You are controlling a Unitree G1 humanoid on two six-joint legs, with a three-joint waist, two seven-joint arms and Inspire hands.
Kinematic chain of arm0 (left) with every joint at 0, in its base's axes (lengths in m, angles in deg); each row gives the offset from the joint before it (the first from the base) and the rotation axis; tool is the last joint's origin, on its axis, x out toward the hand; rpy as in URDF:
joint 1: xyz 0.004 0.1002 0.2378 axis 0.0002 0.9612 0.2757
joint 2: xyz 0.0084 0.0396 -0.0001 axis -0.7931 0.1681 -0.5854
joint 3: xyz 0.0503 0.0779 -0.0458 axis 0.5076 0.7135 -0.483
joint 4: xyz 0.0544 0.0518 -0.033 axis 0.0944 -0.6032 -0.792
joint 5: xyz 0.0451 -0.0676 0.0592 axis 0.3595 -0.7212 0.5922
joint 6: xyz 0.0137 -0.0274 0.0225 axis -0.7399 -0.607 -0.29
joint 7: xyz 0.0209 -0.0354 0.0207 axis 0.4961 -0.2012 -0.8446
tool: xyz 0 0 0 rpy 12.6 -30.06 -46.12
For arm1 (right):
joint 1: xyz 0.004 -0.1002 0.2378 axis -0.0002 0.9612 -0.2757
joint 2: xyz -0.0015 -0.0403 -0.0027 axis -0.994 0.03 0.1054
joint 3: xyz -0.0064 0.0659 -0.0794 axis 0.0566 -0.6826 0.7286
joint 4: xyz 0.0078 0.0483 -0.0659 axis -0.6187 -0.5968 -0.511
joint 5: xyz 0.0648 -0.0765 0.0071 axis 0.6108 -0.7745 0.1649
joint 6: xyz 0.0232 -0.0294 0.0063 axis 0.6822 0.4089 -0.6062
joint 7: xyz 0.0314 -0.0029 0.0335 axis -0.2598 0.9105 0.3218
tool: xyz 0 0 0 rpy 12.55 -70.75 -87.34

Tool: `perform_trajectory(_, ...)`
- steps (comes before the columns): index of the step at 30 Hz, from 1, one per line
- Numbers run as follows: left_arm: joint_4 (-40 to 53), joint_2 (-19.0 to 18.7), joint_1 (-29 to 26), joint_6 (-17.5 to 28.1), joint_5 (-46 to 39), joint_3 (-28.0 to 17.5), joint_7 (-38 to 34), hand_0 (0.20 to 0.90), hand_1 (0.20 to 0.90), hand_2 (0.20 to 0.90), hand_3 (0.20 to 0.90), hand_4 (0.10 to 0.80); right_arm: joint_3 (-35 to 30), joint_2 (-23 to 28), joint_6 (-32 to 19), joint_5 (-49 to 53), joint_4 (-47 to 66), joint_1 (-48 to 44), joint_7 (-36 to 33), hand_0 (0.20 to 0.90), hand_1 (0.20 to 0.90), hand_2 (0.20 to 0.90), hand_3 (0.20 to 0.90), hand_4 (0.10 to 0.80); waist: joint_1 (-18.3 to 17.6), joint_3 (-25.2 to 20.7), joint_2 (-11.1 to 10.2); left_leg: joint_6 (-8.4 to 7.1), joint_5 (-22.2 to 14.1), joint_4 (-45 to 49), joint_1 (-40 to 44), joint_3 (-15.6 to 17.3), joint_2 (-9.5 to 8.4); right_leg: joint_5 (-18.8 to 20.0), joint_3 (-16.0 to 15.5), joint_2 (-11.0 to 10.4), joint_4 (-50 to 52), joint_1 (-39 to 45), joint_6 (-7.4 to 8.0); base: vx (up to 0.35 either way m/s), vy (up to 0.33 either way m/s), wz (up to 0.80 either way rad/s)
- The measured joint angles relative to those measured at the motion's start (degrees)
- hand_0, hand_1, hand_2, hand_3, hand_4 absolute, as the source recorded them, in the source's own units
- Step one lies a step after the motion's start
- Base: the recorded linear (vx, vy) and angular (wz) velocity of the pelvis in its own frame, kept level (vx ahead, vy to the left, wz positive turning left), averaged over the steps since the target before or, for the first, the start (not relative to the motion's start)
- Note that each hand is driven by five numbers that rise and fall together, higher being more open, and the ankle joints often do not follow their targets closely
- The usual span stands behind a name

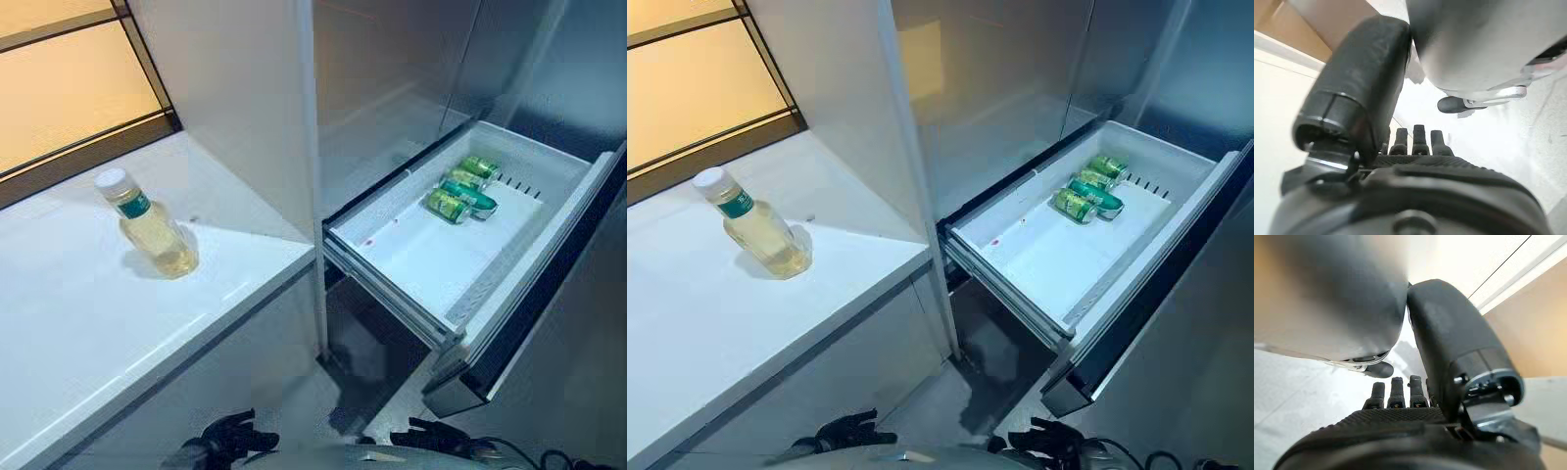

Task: Put drinks into fridge and close the fridge

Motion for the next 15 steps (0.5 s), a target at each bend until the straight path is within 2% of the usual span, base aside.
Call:
perform_trajectory(3, -0.01, 0.04, 0.18, 0.22, -0.01, 0.00, -0.21, 0.900, 0.900, 0.900, 0.900, 0.800, 0.03, 0.00, 0.01, -0.02, 0.00, 0.49, 0.00, 0.900, 0.900, 0.900, 0.900, 0.800, 0.03, -0.94, 0.21, 0.00, 0.00, 0.01, 0.02, 0.00, 0.02, 0.00, -0.02, 0.01, 0.00, 0.05, 0.00, 0.000, 0.000, 0.00)
perform_trajectory(11, 0.00, 0.04, 1.30, 4.19, -1.43, -0.04, -1.47, 0.900, 0.900, 0.900, 0.900, 0.800, 0.09, -0.01, 0.11, 0.00, -0.07, 1.08, 0.16, 0.900, 0.900, 0.900, 0.900, 0.800, 0.07, -2.00, -0.13, 0.00, 0.00, 0.15, 0.01, 0.03, 0.02, -0.01, -0.01, 0.00, 0.08, 0.03, 0.01, 0.000, 0.000, 0.00)
perform_trajectory(15, 3.22, -0.25, 1.48, 4.93, -4.01, -0.01, 3.86, 0.900, 0.900, 0.900, 0.900, 0.800, -0.23, 0.05, 2.03, 4.00, 0.01, 1.32, 1.19, 0.900, 0.900, 0.900, 0.900, 0.800, 0.09, -2.09, -0.27, 0.00, 0.00, 0.13, -0.03, 0.05, 0.01, -0.01, 0.00, -0.02, 0.11, -0.06, 0.02, -0.010, 0.032, 0.00)
